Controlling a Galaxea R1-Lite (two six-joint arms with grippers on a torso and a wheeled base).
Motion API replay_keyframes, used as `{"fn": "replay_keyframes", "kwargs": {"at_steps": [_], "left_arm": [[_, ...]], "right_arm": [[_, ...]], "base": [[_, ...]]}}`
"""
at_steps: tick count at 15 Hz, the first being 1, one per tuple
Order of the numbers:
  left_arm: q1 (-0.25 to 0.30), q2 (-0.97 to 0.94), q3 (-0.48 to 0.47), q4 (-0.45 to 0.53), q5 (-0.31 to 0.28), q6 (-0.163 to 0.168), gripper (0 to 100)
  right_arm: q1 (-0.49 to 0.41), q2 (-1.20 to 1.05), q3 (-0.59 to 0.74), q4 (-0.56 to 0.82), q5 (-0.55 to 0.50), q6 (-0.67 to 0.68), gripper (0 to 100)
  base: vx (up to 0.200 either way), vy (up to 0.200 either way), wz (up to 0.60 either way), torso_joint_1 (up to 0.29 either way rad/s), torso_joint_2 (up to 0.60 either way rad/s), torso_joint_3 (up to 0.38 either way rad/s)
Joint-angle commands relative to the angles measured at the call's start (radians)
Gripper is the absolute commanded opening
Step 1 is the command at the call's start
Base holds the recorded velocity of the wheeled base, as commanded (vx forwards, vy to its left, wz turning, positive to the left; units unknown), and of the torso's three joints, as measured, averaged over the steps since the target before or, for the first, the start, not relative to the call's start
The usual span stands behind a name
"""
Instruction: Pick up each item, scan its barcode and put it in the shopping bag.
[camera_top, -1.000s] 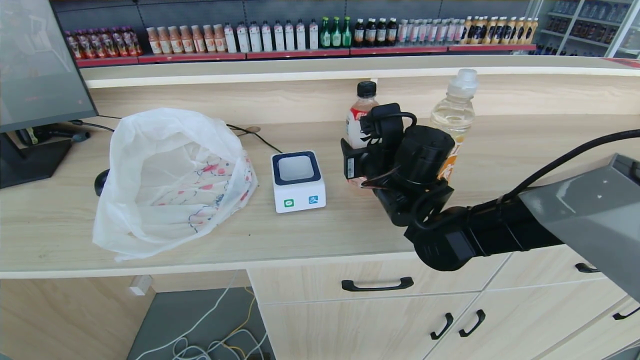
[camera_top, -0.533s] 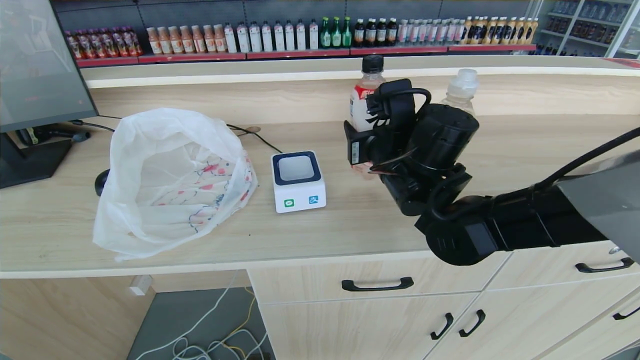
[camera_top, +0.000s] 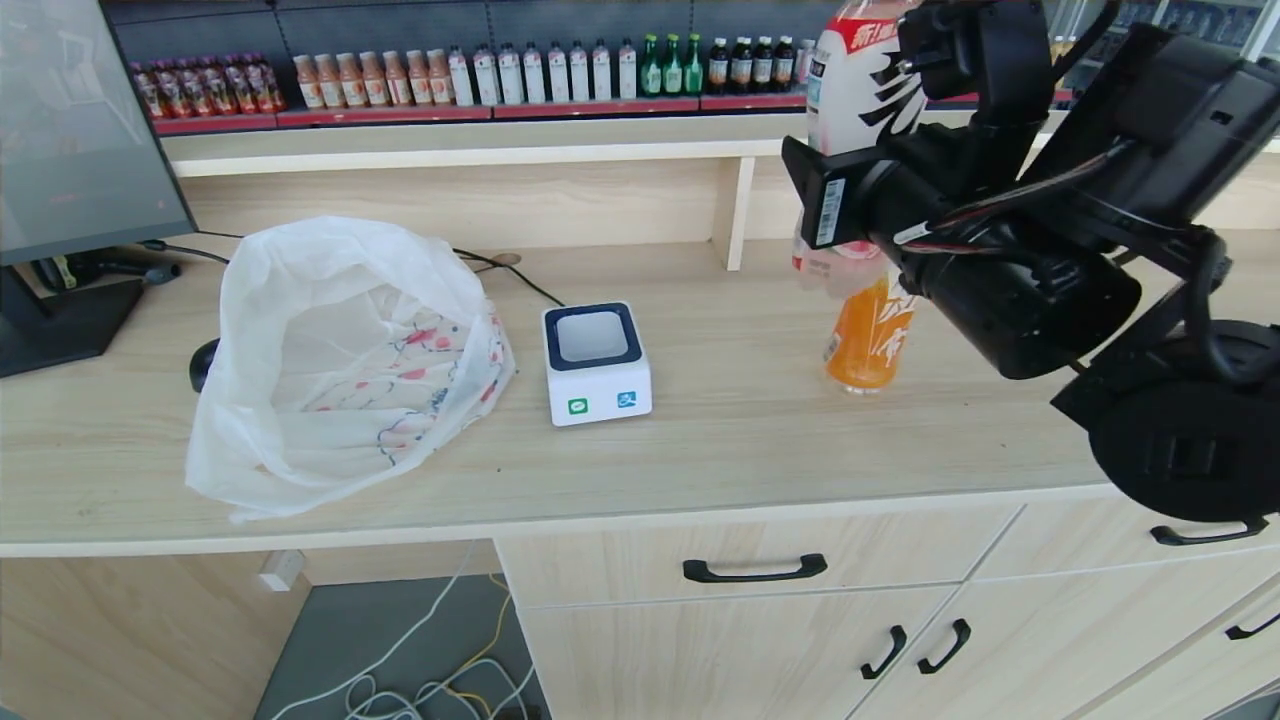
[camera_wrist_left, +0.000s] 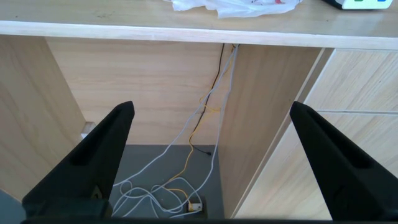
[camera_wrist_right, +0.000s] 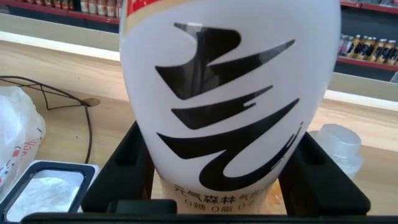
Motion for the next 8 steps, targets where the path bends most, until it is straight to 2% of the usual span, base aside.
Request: {"fn": "replay_keyframes", "kwargs": {"at_steps": [1,4,6,8], "left_arm": [[0.0,0.0,0.0,0.0,0.001,0.0,100],[0.0,0.0,0.0,-0.001,0.001,0.0,100],[0.0,0.0,0.0,0.0,0.0,0.0,100],[0.0,0.0,0.0,-0.001,0.0,0.0,100]], "right_arm": [[0.0,-0.139,0.092,0.002,0.0,-0.005,0],[0.0,-0.29,0.275,0.0,0.006,0.006,0],[0.0,-0.34,0.347,0.0,0.012,0.063,0],[0.003,-0.348,0.361,0.0,0.027,0.135,0]], "base": [[0.0,0.0,0.0,0.0,0.0,0.0],[0.0,0.0,0.0,0.0,0.0,0.0],[0.0,0.0,0.0,0.0,0.0,0.0],[0.0,0.0,0.0,0.0,0.0,0.0]]}}
